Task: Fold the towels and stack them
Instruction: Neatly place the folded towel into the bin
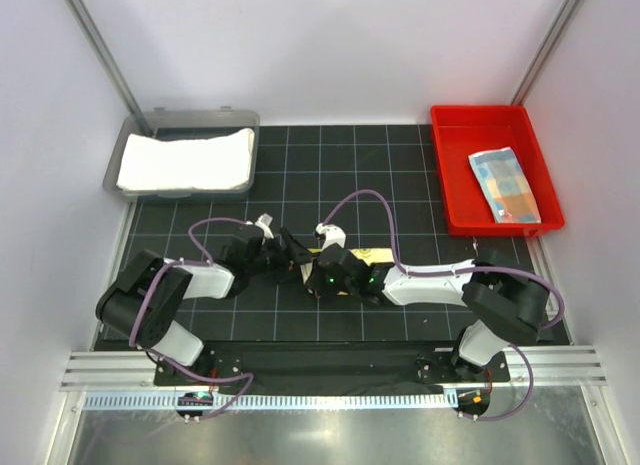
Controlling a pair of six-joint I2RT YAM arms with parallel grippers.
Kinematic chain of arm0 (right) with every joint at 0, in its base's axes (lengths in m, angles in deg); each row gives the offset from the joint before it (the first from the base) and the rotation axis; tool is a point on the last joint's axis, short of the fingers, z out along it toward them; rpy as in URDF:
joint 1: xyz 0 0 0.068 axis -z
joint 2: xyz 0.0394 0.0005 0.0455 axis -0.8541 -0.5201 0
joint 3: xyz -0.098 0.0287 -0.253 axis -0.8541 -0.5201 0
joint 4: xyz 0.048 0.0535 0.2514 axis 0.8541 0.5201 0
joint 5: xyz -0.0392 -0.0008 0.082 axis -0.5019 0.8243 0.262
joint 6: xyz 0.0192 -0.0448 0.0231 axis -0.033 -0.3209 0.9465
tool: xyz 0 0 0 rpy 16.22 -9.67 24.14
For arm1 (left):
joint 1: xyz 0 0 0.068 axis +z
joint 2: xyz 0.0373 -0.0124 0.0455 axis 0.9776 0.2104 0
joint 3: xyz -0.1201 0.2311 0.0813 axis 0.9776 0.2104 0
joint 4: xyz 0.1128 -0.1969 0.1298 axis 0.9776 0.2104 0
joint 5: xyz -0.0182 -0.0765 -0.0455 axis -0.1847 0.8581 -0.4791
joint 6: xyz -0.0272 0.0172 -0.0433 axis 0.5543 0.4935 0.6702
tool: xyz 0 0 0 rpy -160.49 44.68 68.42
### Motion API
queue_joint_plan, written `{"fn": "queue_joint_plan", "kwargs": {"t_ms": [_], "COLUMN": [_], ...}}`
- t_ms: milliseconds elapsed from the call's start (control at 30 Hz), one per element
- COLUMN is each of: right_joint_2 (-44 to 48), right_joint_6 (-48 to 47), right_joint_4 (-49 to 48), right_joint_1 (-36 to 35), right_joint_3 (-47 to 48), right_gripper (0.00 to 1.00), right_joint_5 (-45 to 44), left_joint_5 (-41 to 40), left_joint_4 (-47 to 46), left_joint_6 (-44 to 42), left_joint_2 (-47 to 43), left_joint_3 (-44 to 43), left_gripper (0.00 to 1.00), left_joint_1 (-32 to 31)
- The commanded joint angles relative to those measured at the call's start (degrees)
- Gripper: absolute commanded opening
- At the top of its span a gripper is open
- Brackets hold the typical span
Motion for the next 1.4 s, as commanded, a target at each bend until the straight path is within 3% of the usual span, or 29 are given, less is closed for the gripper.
{"fn": "queue_joint_plan", "kwargs": {"t_ms": [0,33,167,300,333,467,567,667,767,900,1000,1233,1367], "right_joint_2": [2.17,1.91,1.82,1.29,1.37,6.54,15.76,25.52,33.44,39.16,41.80,43.48,41.37], "right_joint_6": [0.75,0.84,1.28,1.46,1.28,1.19,0.93,0.14,-1.71,-3.82,-5.22,-7.07,-8.47], "right_joint_4": [-3.55,-3.37,-3.37,-1.97,-0.84,2.51,7.87,13.32,17.62,24.83,28.53,25.82,24.14], "right_joint_1": [0.15,0.15,0.15,0.15,0.15,0.15,0.15,0.24,0.94,2.70,4.54,6.39,7.79], "right_joint_3": [0.22,0.30,0.48,1.36,1.71,0.84,0.13,-0.66,0.38,3.20,4.44,2.42,1.45], "right_gripper": [0.01,0.01,0.01,0.05,0.21,0.56,0.88,1.00,1.00,1.00,1.00,1.00,1.00], "right_joint_5": [-0.48,-0.48,-0.74,0.48,0.66,0.32,-2.84,-7.58,-12.22,-18.57,-21.13,-21.66,-20.78], "left_joint_5": [-3.53,-3.98,-6.53,-7.76,-7.85,-5.75,-5.47,-7.05,-9.34,-16.44,-23.56,-27.88,-25.25], "left_joint_4": [-6.37,-6.64,-5.33,3.54,6.69,14.61,25.32,35.96,45.36,67.02,76.47,84.58,85.03], "left_joint_6": [3.23,3.93,4.47,0.78,0.08,-5.28,-11.51,-17.41,-22.85,-30.41,-35.07,-42.28,-45.54], "left_joint_2": [1.20,0.94,-1.34,-3.19,-3.02,-1.88,-0.04,3.47,6.73,15.76,20.25,27.55,31.07], "left_joint_3": [2.29,2.64,4.23,0.81,-1.29,-8.58,-18.22,-28.94,-37.40,-58.10,-69.46,-88.01,-96.02], "left_gripper": [0.73,0.72,0.50,0.27,0.23,0.01,0.00,0.00,0.00,0.00,0.00,0.00,0.00], "left_joint_1": [-0.89,-1.06,-1.15,-1.06,-1.15,-1.06,-1.06,-0.98,-0.89,-0.71,0.60,10.26,16.50]}}
